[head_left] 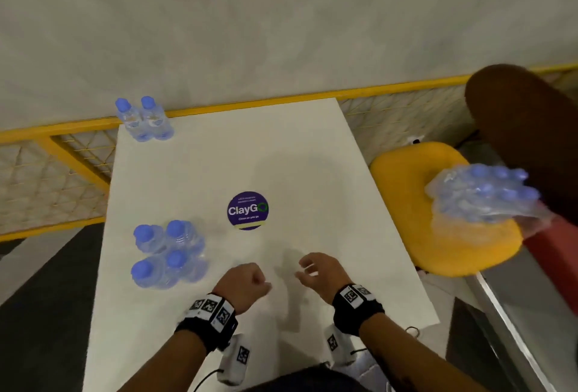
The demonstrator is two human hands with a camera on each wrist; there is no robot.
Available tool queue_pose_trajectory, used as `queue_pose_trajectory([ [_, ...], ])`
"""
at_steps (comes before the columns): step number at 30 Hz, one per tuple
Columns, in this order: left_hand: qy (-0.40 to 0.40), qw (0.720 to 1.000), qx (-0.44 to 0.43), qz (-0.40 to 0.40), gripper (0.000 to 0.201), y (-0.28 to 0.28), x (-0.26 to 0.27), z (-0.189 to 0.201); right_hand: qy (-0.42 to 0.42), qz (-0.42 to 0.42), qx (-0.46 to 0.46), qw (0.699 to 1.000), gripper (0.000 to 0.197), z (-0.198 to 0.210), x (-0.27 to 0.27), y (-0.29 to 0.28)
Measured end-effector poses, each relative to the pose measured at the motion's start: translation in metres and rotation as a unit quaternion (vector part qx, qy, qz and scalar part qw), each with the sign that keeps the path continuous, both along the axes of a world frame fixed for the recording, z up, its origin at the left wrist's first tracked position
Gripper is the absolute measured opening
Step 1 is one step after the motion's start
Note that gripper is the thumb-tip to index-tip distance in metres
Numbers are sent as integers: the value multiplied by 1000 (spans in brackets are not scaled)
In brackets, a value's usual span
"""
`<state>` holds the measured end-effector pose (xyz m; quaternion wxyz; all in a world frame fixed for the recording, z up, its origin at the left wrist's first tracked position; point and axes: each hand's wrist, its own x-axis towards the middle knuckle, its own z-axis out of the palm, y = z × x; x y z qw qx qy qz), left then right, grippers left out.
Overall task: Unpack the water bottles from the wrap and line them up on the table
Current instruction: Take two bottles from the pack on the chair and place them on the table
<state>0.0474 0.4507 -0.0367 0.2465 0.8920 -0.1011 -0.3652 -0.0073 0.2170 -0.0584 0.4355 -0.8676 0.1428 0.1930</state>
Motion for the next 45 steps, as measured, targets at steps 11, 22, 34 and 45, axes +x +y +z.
queue_pose_trajectory([
  [11, -10, 969, -128, -211, 26, -341, -24, 19, -20, -375, -72, 924, 21, 37, -137, -291],
  [22, 28, 968, -221, -116, 55, -555, -48, -1, -24, -399, -108, 910, 75, 24, -71, -475],
  [34, -131, 969, -191, -85, 57, -595, 0, -12, -61, -378, -121, 916, 72, 21, -32, -488],
  [45, -237, 903, -154, -324, 53, -548, -19, 23, -93, -360, -138, 918, 57, 36, -92, -440],
])
